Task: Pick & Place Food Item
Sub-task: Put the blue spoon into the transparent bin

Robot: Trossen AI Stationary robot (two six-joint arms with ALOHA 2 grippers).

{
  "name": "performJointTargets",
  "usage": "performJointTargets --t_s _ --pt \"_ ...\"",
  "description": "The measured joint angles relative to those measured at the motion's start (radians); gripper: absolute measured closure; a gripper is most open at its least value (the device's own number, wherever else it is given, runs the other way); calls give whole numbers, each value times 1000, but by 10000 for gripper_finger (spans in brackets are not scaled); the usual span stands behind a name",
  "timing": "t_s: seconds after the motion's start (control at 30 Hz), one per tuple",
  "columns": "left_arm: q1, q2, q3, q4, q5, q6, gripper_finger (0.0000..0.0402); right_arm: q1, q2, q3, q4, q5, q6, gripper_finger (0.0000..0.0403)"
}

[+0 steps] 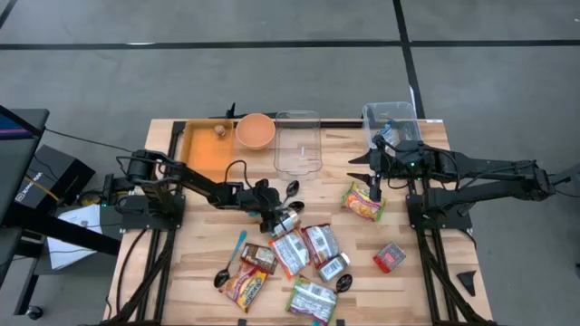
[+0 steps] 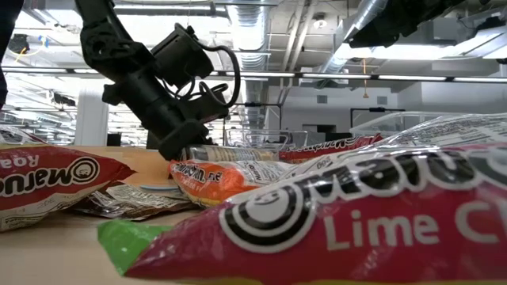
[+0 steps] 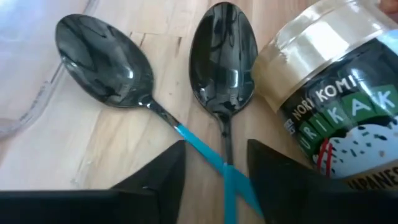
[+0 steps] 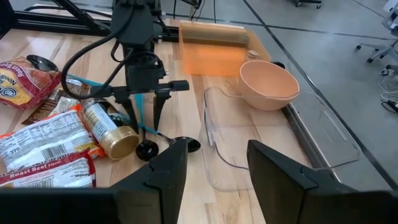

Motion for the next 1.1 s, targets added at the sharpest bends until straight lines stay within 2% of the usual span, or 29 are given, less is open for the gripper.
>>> performJointTargets --t_s 0.13,0.23,0.5,0.93,1.1 --pt "-6 -8 -2 -10 0 -1 336 0 0 0 -3 0 0 239" --pt "-5 -9 -2 -2 47 10 386 0 0 0 -3 0 0 239" --pt "-11 -25 -4 38 84 55 396 0 0 0 -3 0 0 239" --pt "-46 -244 -72 30 84 68 400 0 0 0 -3 0 1 239" --pt "-45 -264 -114 27 117 38 399 0 0 0 -2 0 2 239"
